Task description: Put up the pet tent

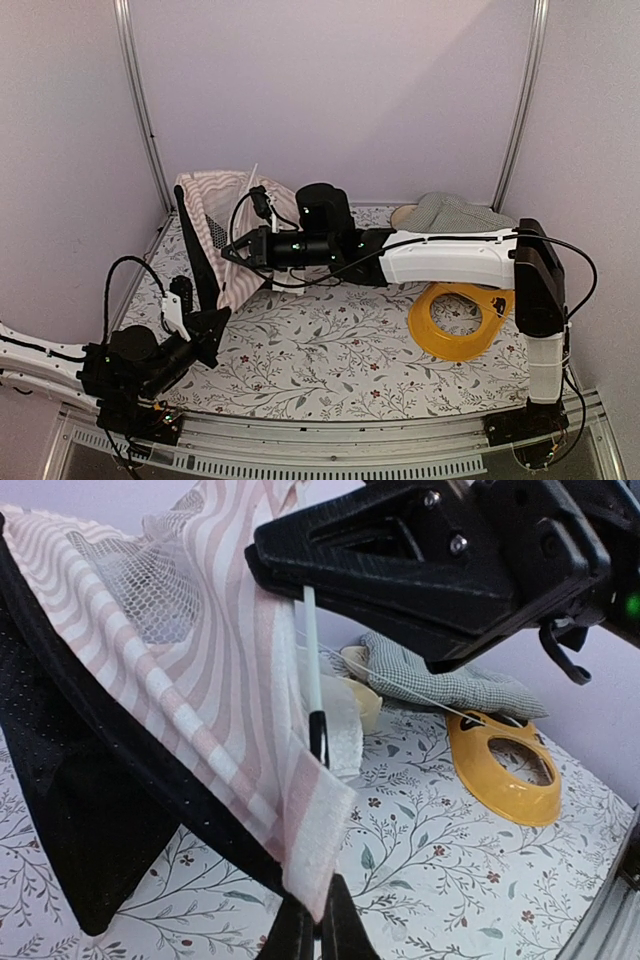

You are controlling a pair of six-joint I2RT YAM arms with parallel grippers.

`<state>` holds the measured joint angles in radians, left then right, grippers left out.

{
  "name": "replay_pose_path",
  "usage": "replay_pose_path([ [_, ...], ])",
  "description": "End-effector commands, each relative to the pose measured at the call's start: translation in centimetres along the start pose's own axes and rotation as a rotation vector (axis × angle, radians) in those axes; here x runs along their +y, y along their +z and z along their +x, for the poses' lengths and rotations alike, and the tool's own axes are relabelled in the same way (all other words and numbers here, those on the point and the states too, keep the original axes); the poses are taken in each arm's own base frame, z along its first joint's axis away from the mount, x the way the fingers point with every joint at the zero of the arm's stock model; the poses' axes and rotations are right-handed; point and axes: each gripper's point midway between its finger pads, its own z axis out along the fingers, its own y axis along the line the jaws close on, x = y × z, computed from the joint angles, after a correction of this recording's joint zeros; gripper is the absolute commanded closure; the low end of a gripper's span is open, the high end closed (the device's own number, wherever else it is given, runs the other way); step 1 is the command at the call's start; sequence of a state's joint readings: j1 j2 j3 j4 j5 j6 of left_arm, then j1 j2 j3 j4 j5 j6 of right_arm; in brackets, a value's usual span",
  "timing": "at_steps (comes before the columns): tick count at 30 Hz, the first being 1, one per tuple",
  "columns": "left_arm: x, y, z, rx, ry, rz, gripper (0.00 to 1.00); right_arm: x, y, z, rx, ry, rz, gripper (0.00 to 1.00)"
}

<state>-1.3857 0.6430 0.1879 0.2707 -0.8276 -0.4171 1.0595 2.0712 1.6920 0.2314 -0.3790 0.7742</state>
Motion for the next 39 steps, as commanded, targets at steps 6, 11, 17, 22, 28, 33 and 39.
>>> replay_pose_path([
  [6, -2.0, -0.7, 3.4, 0.121, 0.094, 0.119, 1.0, -2.6, -2.7, -10.1, -0.326, -0.076, 0.106, 1.0],
  [11, -2.0, -0.6, 3.2, 0.118, 0.099, 0.119, 1.0, -2.7, -2.3, -9.5, -0.314, -0.072, 0.108, 1.0],
  [17, -2.0, -0.6, 3.0, 0.113, 0.099, 0.116, 1.0, -2.6, -2.1, -9.0, -0.306, -0.069, 0.108, 1.0],
  [22, -1.8, -0.7, 2.9, 0.106, 0.094, 0.11, 1.0, -2.8, -1.7, -8.2, -0.292, -0.065, 0.113, 1.0],
  [28, -1.5, -0.7, 2.7, 0.095, 0.096, 0.1, 1.0, -2.9, -1.1, -7.0, -0.266, -0.054, 0.104, 1.0],
  [33, -1.3, -0.7, 2.7, 0.092, 0.103, 0.093, 1.0, -2.8, -0.4, -5.6, -0.236, -0.048, 0.094, 1.0],
  [39, -1.1, -0.6, 2.5, 0.087, 0.098, 0.083, 1.0, -2.3, 0.1, -4.4, -0.212, -0.043, 0.082, 1.0],
])
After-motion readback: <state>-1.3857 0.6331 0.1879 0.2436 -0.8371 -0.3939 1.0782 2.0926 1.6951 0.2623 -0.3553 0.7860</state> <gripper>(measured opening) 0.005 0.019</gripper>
